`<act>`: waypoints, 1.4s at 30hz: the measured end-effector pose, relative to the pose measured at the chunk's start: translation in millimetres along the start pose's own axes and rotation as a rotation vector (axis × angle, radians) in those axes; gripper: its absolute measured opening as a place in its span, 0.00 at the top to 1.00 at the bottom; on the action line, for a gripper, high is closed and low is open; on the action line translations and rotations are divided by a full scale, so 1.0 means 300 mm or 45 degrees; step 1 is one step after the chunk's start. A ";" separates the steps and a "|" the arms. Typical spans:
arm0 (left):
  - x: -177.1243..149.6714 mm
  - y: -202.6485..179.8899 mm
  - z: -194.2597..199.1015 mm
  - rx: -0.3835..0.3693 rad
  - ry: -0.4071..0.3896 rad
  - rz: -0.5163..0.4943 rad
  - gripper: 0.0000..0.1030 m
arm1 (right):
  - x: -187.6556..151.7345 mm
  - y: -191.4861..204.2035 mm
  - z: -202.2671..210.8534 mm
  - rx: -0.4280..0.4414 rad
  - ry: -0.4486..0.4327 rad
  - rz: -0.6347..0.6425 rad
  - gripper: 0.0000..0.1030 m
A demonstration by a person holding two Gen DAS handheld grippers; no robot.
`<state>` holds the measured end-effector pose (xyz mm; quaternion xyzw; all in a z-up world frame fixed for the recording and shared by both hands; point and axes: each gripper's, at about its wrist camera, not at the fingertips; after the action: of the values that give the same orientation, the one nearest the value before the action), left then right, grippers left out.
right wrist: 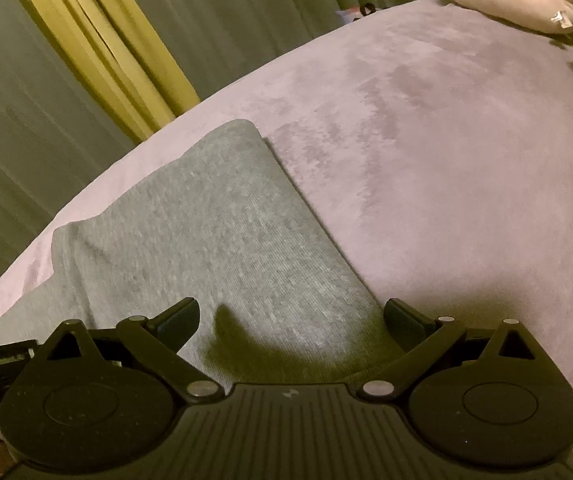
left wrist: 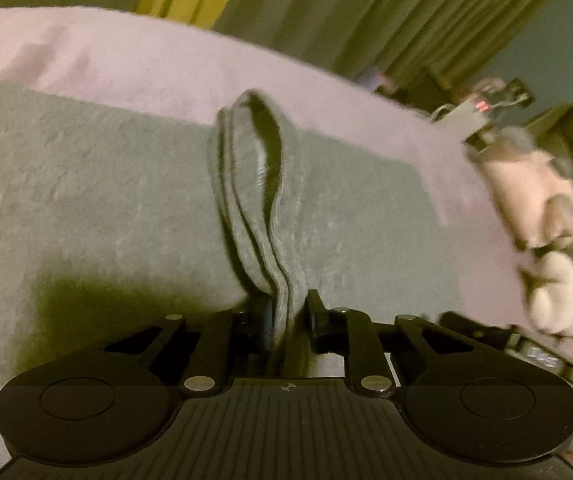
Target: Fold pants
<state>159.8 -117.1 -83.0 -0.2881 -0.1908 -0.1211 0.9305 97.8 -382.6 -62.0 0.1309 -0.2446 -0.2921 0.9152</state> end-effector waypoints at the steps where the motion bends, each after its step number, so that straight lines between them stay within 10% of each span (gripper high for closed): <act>1: -0.003 0.006 0.003 0.002 -0.004 0.010 0.82 | -0.001 0.002 -0.002 0.002 0.000 0.000 0.04; 8: -0.019 -0.030 -0.033 0.199 0.027 -0.011 0.80 | -0.001 0.015 -0.006 -0.014 0.003 0.032 0.04; 20: -0.016 -0.055 0.137 0.152 -0.088 -0.033 0.83 | -0.045 0.030 0.087 0.101 -0.215 0.098 0.04; 42: -0.022 0.153 0.268 0.294 -0.129 0.100 0.82 | -0.049 0.094 0.032 0.057 -0.134 0.243 0.04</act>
<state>146.5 -32.6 -47.1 -0.1921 -0.2387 -0.0473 0.9507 95.6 -352.5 -48.5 0.1120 -0.3103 -0.2046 0.9216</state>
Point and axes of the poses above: each gripper's, at about its wrist camera, not at the fingertips, and z roughly against the way its jaws point, y to its left, x to its top, and after that the axes turned 5 degrees about y, right-handed
